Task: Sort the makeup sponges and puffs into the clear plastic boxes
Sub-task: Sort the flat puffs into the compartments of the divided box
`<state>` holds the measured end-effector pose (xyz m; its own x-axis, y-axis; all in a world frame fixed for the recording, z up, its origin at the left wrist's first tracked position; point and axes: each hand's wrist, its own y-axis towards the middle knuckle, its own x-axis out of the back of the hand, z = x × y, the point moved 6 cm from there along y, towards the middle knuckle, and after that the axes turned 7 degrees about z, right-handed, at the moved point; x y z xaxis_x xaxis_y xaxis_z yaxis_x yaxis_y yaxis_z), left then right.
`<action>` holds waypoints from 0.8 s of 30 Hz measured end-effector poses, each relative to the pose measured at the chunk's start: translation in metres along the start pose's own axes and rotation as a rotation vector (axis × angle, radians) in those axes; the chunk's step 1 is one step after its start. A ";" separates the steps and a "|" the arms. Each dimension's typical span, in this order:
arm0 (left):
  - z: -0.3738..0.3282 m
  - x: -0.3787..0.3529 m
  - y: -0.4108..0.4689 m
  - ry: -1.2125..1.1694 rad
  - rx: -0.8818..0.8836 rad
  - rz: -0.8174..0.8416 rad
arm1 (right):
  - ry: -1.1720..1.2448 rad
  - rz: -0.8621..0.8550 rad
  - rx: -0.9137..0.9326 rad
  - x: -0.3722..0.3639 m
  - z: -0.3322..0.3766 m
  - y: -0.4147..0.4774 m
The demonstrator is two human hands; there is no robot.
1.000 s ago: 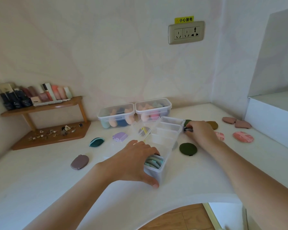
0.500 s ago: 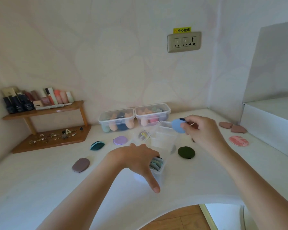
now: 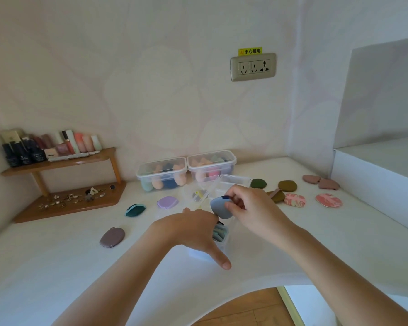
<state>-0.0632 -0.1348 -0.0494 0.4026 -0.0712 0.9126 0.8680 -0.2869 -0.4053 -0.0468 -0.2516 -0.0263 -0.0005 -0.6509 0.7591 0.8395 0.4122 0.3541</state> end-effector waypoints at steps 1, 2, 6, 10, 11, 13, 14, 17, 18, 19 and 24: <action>0.000 0.000 -0.001 -0.010 -0.003 -0.025 | -0.027 0.003 0.002 0.001 0.001 0.000; 0.000 0.000 -0.002 -0.013 -0.001 -0.048 | -0.051 0.009 0.002 0.002 0.001 0.002; -0.001 0.000 -0.011 0.051 -0.009 -0.123 | -0.161 0.053 0.015 0.005 0.006 0.004; 0.001 -0.001 -0.016 -0.003 -0.020 -0.148 | -0.245 0.101 0.033 0.002 0.016 0.003; 0.002 -0.001 -0.017 -0.023 -0.024 -0.159 | -0.265 0.113 0.035 0.001 0.019 0.003; 0.003 -0.002 -0.018 -0.048 -0.034 -0.185 | -0.282 0.142 0.030 -0.001 0.024 0.003; 0.004 -0.003 -0.020 -0.065 -0.038 -0.195 | -0.283 0.158 0.028 -0.001 0.027 0.003; 0.006 -0.003 -0.025 -0.076 -0.052 -0.251 | -0.273 0.222 -0.014 -0.004 0.032 0.005; 0.007 -0.003 -0.027 -0.044 -0.048 -0.277 | -0.266 0.246 -0.031 -0.005 0.032 0.006; 0.007 -0.003 -0.029 -0.011 -0.039 -0.297 | -0.268 0.265 -0.048 -0.007 0.032 0.006; 0.012 -0.010 -0.028 -0.009 -0.037 -0.357 | -0.297 0.276 -0.043 -0.016 0.035 0.011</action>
<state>-0.0885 -0.1143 -0.0480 0.0790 0.0483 0.9957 0.9432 -0.3270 -0.0590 -0.0565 -0.2141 -0.0148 0.0765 -0.3047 0.9494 0.8521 0.5144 0.0964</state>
